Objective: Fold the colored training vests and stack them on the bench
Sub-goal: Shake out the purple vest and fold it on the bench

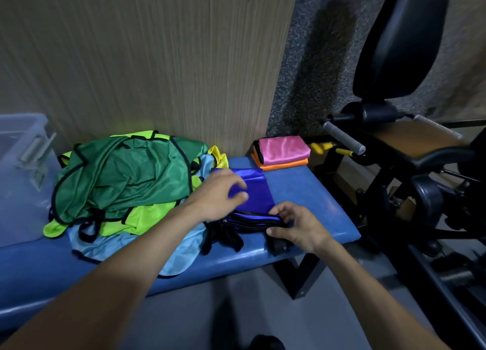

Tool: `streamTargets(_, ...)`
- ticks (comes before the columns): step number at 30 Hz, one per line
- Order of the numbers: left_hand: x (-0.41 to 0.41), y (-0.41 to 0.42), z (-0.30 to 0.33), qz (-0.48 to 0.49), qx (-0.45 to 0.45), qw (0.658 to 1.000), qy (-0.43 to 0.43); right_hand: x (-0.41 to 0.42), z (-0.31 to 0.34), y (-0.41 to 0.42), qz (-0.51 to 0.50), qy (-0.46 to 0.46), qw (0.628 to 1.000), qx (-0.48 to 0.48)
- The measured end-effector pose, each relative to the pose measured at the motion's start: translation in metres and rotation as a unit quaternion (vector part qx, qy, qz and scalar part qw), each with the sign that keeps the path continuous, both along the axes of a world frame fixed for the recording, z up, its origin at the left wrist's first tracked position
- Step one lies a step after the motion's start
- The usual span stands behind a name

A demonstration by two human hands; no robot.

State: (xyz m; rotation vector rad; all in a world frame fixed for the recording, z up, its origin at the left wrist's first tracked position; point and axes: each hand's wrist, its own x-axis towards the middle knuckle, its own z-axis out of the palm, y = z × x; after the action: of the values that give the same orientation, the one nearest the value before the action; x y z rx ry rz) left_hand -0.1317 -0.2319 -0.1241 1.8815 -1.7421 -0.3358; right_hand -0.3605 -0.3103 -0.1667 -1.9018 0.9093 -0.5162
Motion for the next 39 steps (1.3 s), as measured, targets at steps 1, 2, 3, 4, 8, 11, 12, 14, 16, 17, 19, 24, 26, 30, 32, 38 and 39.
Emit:
streamTargets(1,-0.005,0.009,0.004,-0.055,0.047,0.997,0.016,-0.001,-0.001,0.000,-0.006,-0.006,1.000,-0.010)
streamTargets(2,-0.009,0.015,0.005,-0.088,0.089,0.992,0.006,-0.003,-0.001,0.000,-0.014,-0.010,1.000,-0.023)
streamTargets(3,-0.011,0.018,0.004,-0.104,0.118,0.987,-0.037,-0.004,-0.002,0.000,-0.022,-0.012,0.999,-0.031)
streamTargets(4,-0.013,0.021,0.001,-0.114,0.126,0.981,-0.090,-0.005,-0.002,0.000,-0.027,-0.015,0.999,-0.035)
streamTargets(8,-0.016,0.027,-0.017,-0.128,0.103,0.978,-0.125,-0.002,-0.001,0.006,-0.036,-0.055,0.998,-0.020)
streamTargets(11,-0.013,0.030,-0.022,-0.120,0.070,0.985,-0.098,0.002,-0.001,0.010,-0.051,-0.086,0.995,-0.007)
streamTargets(12,-0.012,0.031,-0.024,-0.119,0.068,0.986,-0.094,0.003,-0.001,0.011,-0.056,-0.091,0.994,-0.001)
streamTargets(14,-0.012,0.033,-0.026,-0.121,0.063,0.986,-0.097,0.004,-0.002,0.013,-0.069,-0.097,0.993,0.026)
streamTargets(16,-0.012,0.035,-0.027,-0.123,0.063,0.984,-0.108,0.004,0.000,0.016,-0.069,-0.091,0.991,0.067)
streamTargets(17,-0.012,0.036,-0.028,-0.124,0.065,0.984,-0.114,0.003,0.001,0.018,-0.062,-0.085,0.991,0.078)
streamTargets(19,-0.012,0.037,-0.031,-0.127,0.072,0.982,-0.121,0.002,0.002,0.021,-0.032,-0.068,0.995,0.068)
streamTargets(24,-0.016,0.039,-0.032,-0.117,0.071,0.980,-0.146,-0.005,-0.004,0.033,-0.010,0.026,0.988,-0.150)
streamTargets(26,-0.019,0.039,-0.031,-0.109,0.061,0.981,-0.146,-0.006,-0.008,0.034,-0.027,0.023,0.985,-0.170)
streamTargets(30,-0.023,0.039,-0.026,-0.098,0.042,0.985,-0.139,-0.005,-0.013,0.032,-0.041,0.003,0.980,-0.194)
streamTargets(32,-0.021,0.039,-0.023,-0.099,0.031,0.985,-0.134,-0.007,-0.014,0.030,-0.037,0.004,0.978,-0.208)
streamTargets(38,-0.016,0.044,-0.019,-0.125,0.029,0.970,-0.205,-0.016,-0.008,0.029,-0.007,0.040,0.973,-0.228)
streamTargets(39,-0.018,0.044,-0.020,-0.129,0.027,0.968,-0.214,-0.019,-0.005,0.030,0.004,0.046,0.971,-0.236)
